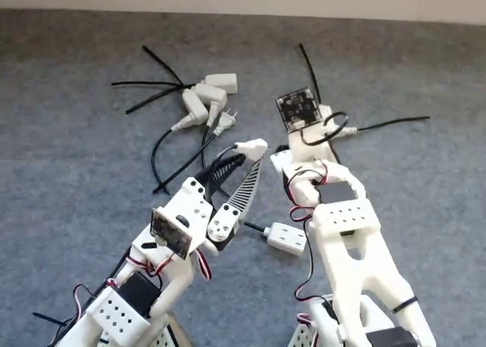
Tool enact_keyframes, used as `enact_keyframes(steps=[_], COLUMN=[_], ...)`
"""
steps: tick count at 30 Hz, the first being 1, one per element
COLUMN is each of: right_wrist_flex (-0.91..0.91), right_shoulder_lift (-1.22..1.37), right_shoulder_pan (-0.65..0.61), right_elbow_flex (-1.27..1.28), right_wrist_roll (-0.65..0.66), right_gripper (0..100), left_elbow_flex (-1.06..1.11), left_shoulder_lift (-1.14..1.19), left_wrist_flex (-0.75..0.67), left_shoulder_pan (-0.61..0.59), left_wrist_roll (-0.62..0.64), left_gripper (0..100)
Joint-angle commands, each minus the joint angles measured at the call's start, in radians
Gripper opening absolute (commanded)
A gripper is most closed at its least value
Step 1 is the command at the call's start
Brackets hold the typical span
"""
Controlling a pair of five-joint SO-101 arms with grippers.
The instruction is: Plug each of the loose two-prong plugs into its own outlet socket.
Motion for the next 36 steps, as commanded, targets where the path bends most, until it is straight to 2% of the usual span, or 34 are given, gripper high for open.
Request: enact_keyframes(steps=[1, 4, 8, 14, 20, 25, 28, 32, 36], right_wrist_flex=[-0.012, -0.008, 0.085, 0.335, 0.496, 0.555, 0.556, 0.556, 0.555], right_shoulder_lift=[-0.012, -0.012, -0.012, -0.012, -0.012, -0.010, -0.010, -0.010, -0.010], right_shoulder_pan=[0.062, 0.136, 0.220, 0.326, 0.479, 0.575, 0.616, 0.633, 0.628], right_elbow_flex=[-0.018, -0.021, -0.065, -0.170, -0.209, -0.189, -0.163, -0.136, -0.107], right_wrist_roll=[0.000, 0.000, -0.005, -0.006, -0.008, -0.028, -0.087, -0.103, -0.104], right_gripper=[0.8, 0.8, 0.8, 0.8, 0.8, 0.8, 0.8, 0.8, 0.8], left_elbow_flex=[-0.035, -0.039, -0.162, -0.417, -0.707, -0.842, -0.872, -0.905, -0.921], left_shoulder_lift=[-0.008, -0.007, 0.039, 0.358, 0.630, 0.742, 0.800, 0.912, 1.010], left_wrist_flex=[-0.009, 0.008, 0.213, 0.374, 0.655, 0.898, 0.947, 0.996, 0.974], left_shoulder_pan=[-0.048, -0.062, -0.056, -0.062, -0.050, 0.062, 0.150, 0.262, 0.292], left_wrist_roll=[0.006, 0.006, 0.006, 0.006, 0.008, 0.026, 0.089, 0.161, 0.247], left_gripper=[1, 1, 1, 1, 1, 1, 1, 1, 1])
